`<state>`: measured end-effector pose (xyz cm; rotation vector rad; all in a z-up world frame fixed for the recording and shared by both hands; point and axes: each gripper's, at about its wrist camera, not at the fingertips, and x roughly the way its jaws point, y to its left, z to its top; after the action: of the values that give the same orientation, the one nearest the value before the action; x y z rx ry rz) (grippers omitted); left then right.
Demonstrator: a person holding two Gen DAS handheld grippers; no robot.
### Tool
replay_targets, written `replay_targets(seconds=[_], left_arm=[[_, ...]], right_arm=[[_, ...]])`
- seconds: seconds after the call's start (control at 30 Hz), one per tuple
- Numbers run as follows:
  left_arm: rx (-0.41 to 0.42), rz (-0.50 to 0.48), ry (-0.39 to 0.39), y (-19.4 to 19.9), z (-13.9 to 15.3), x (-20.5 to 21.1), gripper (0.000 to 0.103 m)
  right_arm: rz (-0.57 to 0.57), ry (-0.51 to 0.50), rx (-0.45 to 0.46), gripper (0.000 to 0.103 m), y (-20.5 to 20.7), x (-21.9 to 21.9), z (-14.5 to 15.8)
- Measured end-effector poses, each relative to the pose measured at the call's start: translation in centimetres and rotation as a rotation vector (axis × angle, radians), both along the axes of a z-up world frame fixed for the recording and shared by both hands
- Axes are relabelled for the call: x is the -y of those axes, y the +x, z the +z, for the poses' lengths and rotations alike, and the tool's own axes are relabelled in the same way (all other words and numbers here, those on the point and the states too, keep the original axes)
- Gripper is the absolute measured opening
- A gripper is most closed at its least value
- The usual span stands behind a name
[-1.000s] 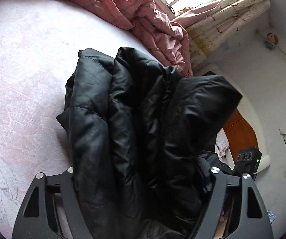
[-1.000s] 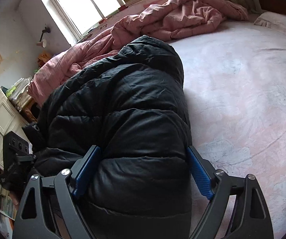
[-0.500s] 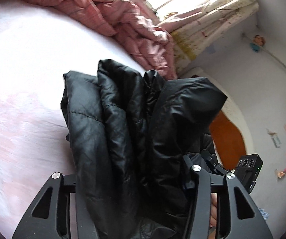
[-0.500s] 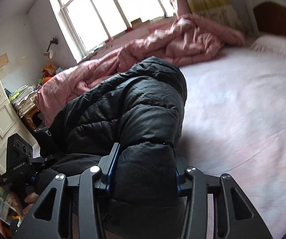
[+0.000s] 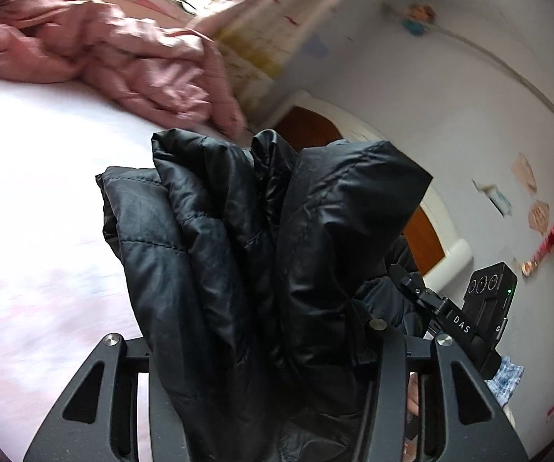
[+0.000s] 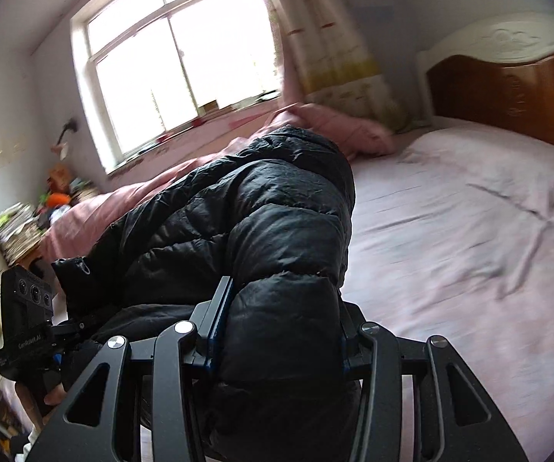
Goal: Fold large clothes
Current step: 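Carry the jacket bundle with both grippers toward the pillow and release it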
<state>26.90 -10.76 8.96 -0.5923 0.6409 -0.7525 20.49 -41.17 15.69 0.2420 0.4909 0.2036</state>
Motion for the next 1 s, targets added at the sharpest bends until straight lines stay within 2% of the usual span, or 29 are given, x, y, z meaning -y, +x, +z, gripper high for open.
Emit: replay_targets(seconds=[0.23,0.37,0.57,0.7,0.77,0.83,0.87,0.93,1.0], left_arm=[[-0.013,-0.15,0.032,5.8,-0.3,12.6,0.046],[-0.002,-0.278,0.042,9.5,-0.3,21.9,0.046],[0.018,-0.461,0.045,11.9,-1.6,35.4,0.046],[-0.004,-0.518,0.083,12.2,-4.1,41.8,0.047],[-0.001,-0.515,0.169,12.4,-5.8,44.0,0.051],[0.078,-0.508,0.23,11.5,-5.5,43.8,0.061],[0.131,-0.492,0.28,11.0,-4.8,43.4,0.067],[0.238,-0.407,0.397,9.7,-3.5,42.4,0.092],[0.316,-0.344,0.457,8.5,-2.4,40.9,0.094]], right_arm=[[-0.189,-0.023,-0.004,0.046,0.4,10.9,0.4],[-0.368,-0.019,-0.003,0.046,-0.1,17.9,-0.9],[-0.626,-0.035,0.031,0.045,-2.7,27.1,-1.6],[-0.777,-0.043,0.046,0.045,-4.4,31.9,-2.2],[-0.837,-0.07,-0.021,0.045,-4.0,33.7,-3.8],[-0.861,-0.073,-0.122,0.045,-3.7,35.1,-5.7],[-0.863,-0.072,-0.135,0.046,-3.9,35.0,-6.1],[-0.869,-0.115,-0.126,0.052,-4.3,34.0,-5.8],[-0.913,-0.195,-0.109,0.062,-4.6,32.4,-5.1]])
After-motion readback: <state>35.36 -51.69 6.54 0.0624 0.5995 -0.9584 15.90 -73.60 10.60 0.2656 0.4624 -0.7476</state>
